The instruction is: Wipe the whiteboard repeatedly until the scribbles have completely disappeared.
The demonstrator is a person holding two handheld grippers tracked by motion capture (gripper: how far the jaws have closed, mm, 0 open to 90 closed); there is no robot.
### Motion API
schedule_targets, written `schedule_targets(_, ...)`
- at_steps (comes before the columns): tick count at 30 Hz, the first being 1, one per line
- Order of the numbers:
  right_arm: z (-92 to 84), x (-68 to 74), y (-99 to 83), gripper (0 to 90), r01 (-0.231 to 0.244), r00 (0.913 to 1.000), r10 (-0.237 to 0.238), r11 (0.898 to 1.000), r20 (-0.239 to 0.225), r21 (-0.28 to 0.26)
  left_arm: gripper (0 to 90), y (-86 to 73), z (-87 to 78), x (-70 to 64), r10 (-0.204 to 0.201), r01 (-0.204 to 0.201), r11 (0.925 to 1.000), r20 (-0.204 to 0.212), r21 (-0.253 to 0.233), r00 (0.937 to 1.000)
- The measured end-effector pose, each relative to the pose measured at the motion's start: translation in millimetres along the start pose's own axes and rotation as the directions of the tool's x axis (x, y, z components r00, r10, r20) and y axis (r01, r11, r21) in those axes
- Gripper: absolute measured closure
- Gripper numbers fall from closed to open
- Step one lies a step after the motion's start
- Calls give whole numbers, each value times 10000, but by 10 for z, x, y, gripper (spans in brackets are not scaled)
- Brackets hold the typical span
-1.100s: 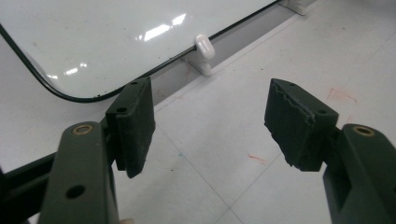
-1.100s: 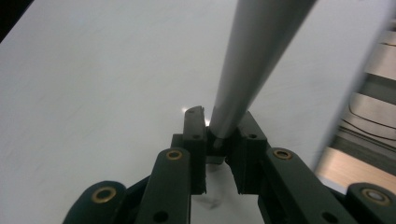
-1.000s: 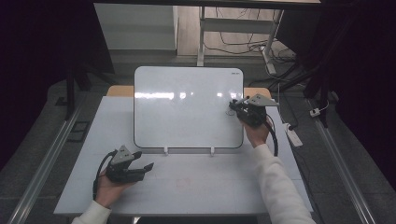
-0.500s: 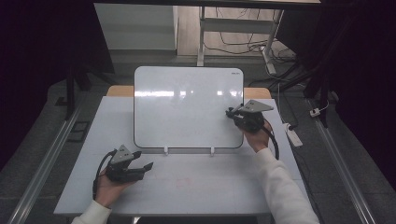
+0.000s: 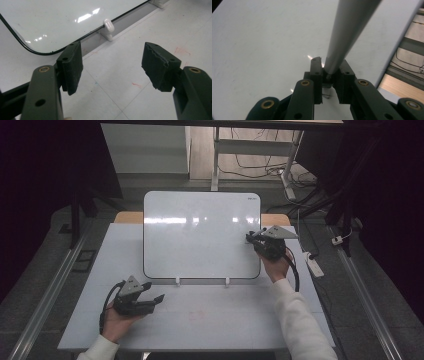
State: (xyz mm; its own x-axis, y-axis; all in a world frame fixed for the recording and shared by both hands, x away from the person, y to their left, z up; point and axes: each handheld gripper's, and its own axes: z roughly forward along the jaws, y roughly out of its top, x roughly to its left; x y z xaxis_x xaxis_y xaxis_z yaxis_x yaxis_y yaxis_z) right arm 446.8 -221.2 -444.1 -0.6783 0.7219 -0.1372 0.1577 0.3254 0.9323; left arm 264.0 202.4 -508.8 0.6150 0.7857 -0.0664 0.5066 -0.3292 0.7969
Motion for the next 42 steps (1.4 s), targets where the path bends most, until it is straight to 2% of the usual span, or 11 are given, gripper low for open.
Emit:
schedule_targets(3,24,76,7,777,843,9959,-830,9957,-355,379,338,-1,0,-2,15,-15,10000,-2,20,10000)
schedule_targets(7,-46,-42,-34,778,-24,10000,23,10000,28,69,338,-4,-13,-2,-17,17,10000,-26,-51,10000)
schedule_targets(11,-38,108,-66,777,914,9954,-897,9944,-347,531,338,-1,6,1,-1,1,10000,-28,37,10000)
schedule_targets(15,-112,-120,-77,777,-196,9995,198,9998,244,-51,338,-3,-16,-10,11,-11,10000,-42,-30,10000)
schedule_targets(21,-80,61,-103,778,753,9968,-740,9961,-298,458,337,1,9,-1,9,-9,10000,-34,49,10000)
schedule_targets(25,-125,-111,-78,777,-134,9995,132,9999,275,55,337,-2,-15,-15,26,-26,10000,-37,-25,10000)
schedule_targets(30,-101,68,-109,778,825,9966,-820,9952,-121,519,338,-2,-3,9,-56,56,10000,-38,-17,10000)
schedule_targets(35,-142,-116,-89,778,-187,9991,185,9998,391,60,338,-3,-26,-9,-5,4,10000,-18,-85,10000)
schedule_targets(38,-130,-7,-120,778,189,9998,-191,9995,52,272,338,-4,-24,8,-63,63,9999,-34,-113,10000)
schedule_targets(39,-120,64,-125,777,814,9966,-819,9956,85,467,338,-3,-17,17,-128,129,9999,49,-102,9999)
schedule_targets(42,-103,-23,-94,777,277,9995,-280,9994,130,227,337,4,-10,13,-186,189,9997,187,-134,9997)
